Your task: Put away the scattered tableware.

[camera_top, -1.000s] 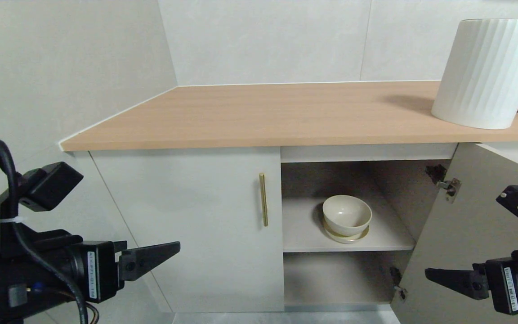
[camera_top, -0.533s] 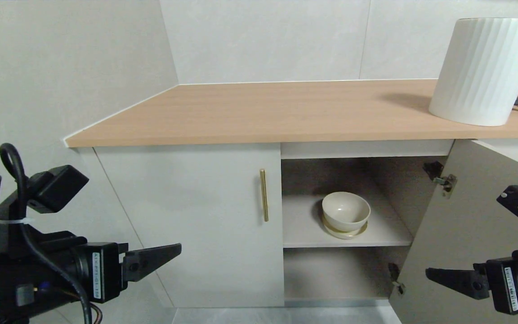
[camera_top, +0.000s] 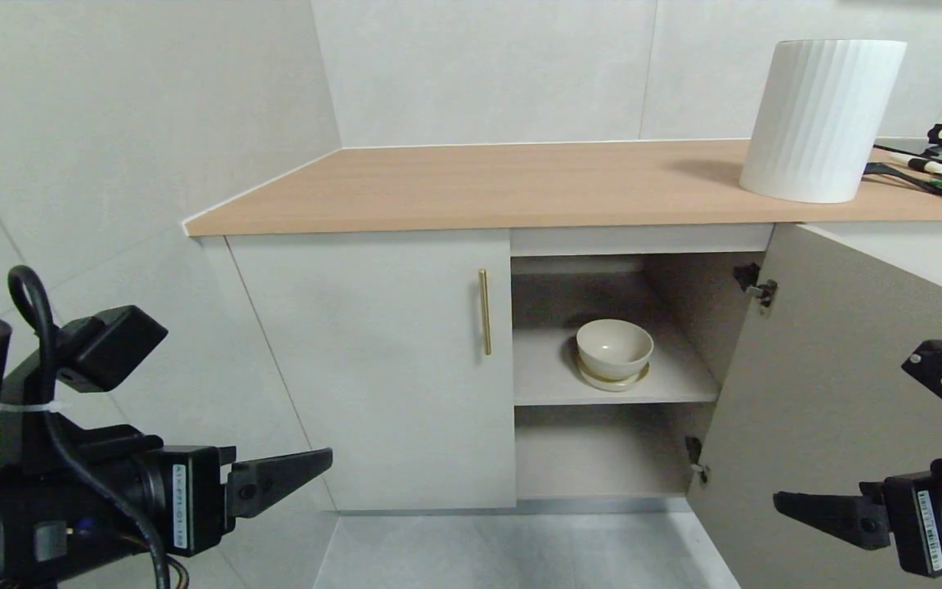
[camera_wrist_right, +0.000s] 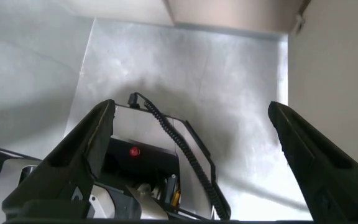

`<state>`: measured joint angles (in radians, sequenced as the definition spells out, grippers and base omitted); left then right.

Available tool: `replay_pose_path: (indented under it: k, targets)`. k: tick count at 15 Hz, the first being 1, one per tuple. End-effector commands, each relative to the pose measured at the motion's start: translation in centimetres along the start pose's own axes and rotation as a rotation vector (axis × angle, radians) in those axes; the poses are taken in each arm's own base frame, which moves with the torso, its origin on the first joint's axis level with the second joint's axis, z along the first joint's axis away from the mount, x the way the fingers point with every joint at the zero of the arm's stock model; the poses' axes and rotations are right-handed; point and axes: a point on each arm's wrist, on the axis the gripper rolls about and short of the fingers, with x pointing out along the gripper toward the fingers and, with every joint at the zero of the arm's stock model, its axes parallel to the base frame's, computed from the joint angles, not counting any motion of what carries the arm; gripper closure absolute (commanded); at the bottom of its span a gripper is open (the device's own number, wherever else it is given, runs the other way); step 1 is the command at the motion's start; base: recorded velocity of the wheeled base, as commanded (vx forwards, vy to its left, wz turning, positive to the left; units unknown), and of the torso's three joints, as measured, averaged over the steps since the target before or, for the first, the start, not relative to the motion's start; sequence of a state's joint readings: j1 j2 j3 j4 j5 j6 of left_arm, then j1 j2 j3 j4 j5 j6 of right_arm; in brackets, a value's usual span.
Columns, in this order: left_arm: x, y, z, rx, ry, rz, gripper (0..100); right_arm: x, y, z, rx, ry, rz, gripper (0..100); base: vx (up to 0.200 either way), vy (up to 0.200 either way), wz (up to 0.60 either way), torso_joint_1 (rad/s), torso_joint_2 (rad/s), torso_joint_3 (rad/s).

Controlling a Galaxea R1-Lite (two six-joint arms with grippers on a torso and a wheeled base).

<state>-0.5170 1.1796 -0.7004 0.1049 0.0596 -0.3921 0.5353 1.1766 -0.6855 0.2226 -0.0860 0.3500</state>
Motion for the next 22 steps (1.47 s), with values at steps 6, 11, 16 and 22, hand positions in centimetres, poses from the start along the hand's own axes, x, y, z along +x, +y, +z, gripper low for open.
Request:
replay_pose_path:
  k: [6,11,16,22]
  targets:
    - [0.1,0.1,-0.2,0.003,0.005,0.004,0,-0.1,0.0,0.0,-0.002,-0.002,-0.001,0,-0.067,0.0,0.0,0.0,0.0,0.001]
    - [0.1,0.1,-0.2,0.003,0.006,0.003,0,-1.9,-0.6,-1.0,-0.088,0.062,-0.026,0,0.0,0.0,0.0,0.0,0.0,0.0]
    - [0.1,0.2,-0.5,0.054,0.016,0.01,0,-4.0,-1.0,-1.3,-0.119,0.125,-0.092,0,0.0,-0.08,0.0,0.0,0.0,0.001]
    - [0.2,0.3,-0.6,0.067,0.02,0.009,0,-5.4,-1.6,-2.5,-0.195,0.259,-0.159,0,0.0,-0.2,0.0,0.002,0.0,0.002]
